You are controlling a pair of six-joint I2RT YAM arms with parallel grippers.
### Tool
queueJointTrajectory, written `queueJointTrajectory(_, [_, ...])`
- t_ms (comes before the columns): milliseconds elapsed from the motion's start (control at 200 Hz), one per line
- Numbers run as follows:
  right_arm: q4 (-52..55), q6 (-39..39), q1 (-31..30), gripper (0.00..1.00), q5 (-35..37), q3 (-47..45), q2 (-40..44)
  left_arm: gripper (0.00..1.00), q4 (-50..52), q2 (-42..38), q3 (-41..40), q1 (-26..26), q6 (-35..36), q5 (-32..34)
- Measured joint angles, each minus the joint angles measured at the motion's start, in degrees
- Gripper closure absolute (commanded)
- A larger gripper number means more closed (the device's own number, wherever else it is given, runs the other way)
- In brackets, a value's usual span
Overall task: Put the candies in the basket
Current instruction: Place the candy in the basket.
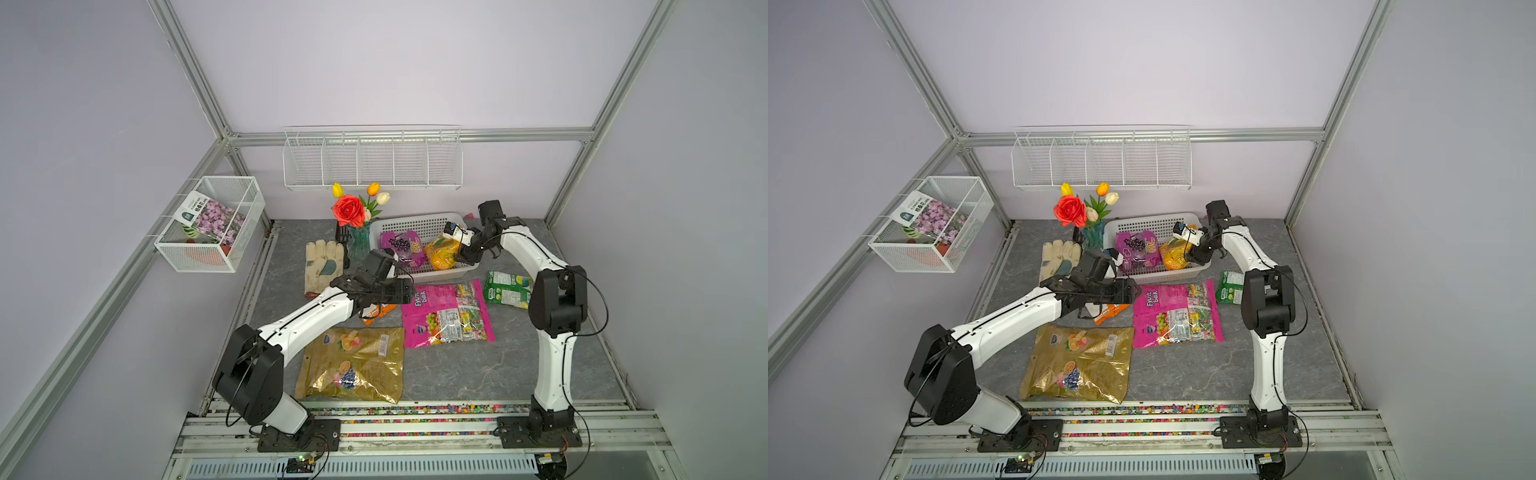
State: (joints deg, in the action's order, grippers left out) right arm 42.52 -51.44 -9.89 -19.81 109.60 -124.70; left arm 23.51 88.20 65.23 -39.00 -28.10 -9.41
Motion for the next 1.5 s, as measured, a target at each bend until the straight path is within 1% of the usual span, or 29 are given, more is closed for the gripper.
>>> queueJointTrajectory(85, [-0.33,1.16,0.17,0.40,-0.81,0.04,-0.37,0.22,0.00,0.00,0.00,0.00,0.00,0.24])
queueJointTrajectory(205, [-1.07,2.80,0.17,0.43,-0.61,0.09,-0.94,0.22,0.02,0.00,0.00,0.00,0.20,0.66])
queueJointTrajectory(260, [-1.53,3.96,0.13,0.43,-0.07,0.02,-1.03,0.22,0.07,0.00,0.00,0.00,0.22,0.96])
queueJointTrajectory(325, [-3.06,5.38,0.07,0.40,0.59,-1.11,-0.87,0.23,0.24,0.00,0.00,0.00,0.37,1.51])
queueJointTrajectory(360, [-4.76,6.29,0.02,0.40,0.90,-2.73,-0.52,0.23,0.28,0.00,0.00,0.00,0.48,1.81])
queueJointTrajectory(525, [-19.06,11.61,-1.01,0.42,2.21,-14.71,4.68,0.23,-0.09,0.50,0.37,-1.73,1.55,4.74])
queueJointTrajectory(670, [-30.21,16.59,-1.18,0.44,3.61,-23.23,8.35,0.23,-1.92,4.68,4.09,-2.73,2.32,5.64])
queueJointTrajectory(785, [-36.46,19.30,-2.16,0.44,6.25,-26.93,9.31,0.23,-3.13,8.74,8.17,-2.69,3.19,7.08])
queueJointTrajectory(895, [-38.07,20.87,-2.82,0.43,7.89,-27.50,9.29,0.22,-4.17,11.78,11.69,-2.69,3.82,8.24])
queueJointTrajectory(1010, [-37.73,21.22,-2.84,0.40,8.07,-26.91,8.92,0.23,-5.35,13.27,13.16,-2.69,3.98,8.59])
queueJointTrajectory(1120, [-36.00,21.68,-2.84,0.37,8.37,-23.69,7.02,0.23,-5.79,14.01,13.31,-2.69,3.91,8.74])
queueJointTrajectory(1250, [-28.48,23.06,-2.82,0.31,7.06,-18.95,6.05,0.22,-5.88,14.86,13.33,-2.69,3.61,8.70])
queueJointTrajectory(1335, [-23.56,25.55,-2.73,0.22,6.01,-17.05,6.32,0.22,-5.84,15.43,13.77,-2.58,3.10,8.28])
queueJointTrajectory(1360, [-22.58,26.29,-2.73,0.16,5.86,-17.03,6.62,0.22,-5.88,15.63,13.99,-2.49,2.93,8.11])
queueJointTrajectory(1400, [-20.83,28.39,-2.69,0.11,5.68,-17.31,7.30,0.22,-5.99,15.96,14.29,-2.38,2.64,7.82])
queueJointTrajectory(1455, [-18.95,30.14,-2.64,0.10,4.87,-17.66,8.61,0.22,-6.12,16.33,14.64,-2.25,2.21,7.34])
queueJointTrajectory(1500, [-17.29,32.06,-2.62,0.05,4.15,-17.73,9.66,0.22,-6.16,16.61,14.78,-2.14,1.81,6.78])
